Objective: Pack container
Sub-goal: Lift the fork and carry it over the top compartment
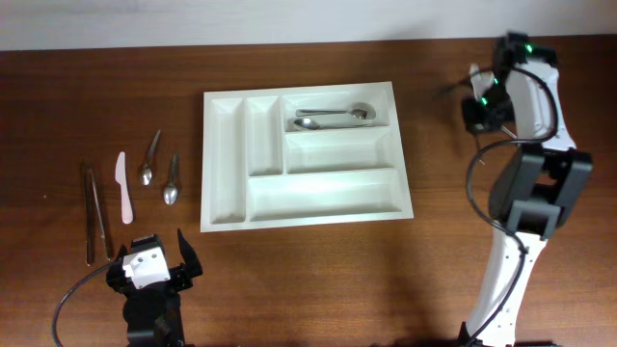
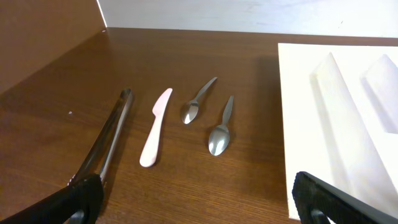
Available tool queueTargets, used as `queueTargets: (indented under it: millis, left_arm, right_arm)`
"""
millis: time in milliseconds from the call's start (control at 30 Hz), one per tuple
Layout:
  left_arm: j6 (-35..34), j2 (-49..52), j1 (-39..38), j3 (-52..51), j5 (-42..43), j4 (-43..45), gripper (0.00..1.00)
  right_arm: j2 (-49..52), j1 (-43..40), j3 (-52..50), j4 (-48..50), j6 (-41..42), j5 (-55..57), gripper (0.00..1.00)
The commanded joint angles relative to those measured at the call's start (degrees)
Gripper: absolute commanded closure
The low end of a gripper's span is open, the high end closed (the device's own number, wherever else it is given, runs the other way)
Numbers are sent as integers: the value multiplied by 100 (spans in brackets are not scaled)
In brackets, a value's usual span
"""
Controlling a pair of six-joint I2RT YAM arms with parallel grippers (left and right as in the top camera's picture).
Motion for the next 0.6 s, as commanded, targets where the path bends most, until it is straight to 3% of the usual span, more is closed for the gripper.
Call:
queueTargets:
  millis: [0, 300, 467, 567]
  left_arm:
    - [-55, 2, 20, -4, -81, -33, 1]
    - [-55, 2, 20, -4, -81, -33, 1]
    - [-55, 2, 20, -4, -79, -33, 1]
    - [-55, 2, 20, -4, -79, -33, 1]
  right_arm:
    - [-46, 417, 531, -72, 1722, -525, 96]
    - [-46, 1064, 616, -66, 5934, -1434, 96]
    - [-46, 1335, 616, -96, 7768, -1582, 96]
    - [-46, 1513, 616, -111, 8467, -1617, 96]
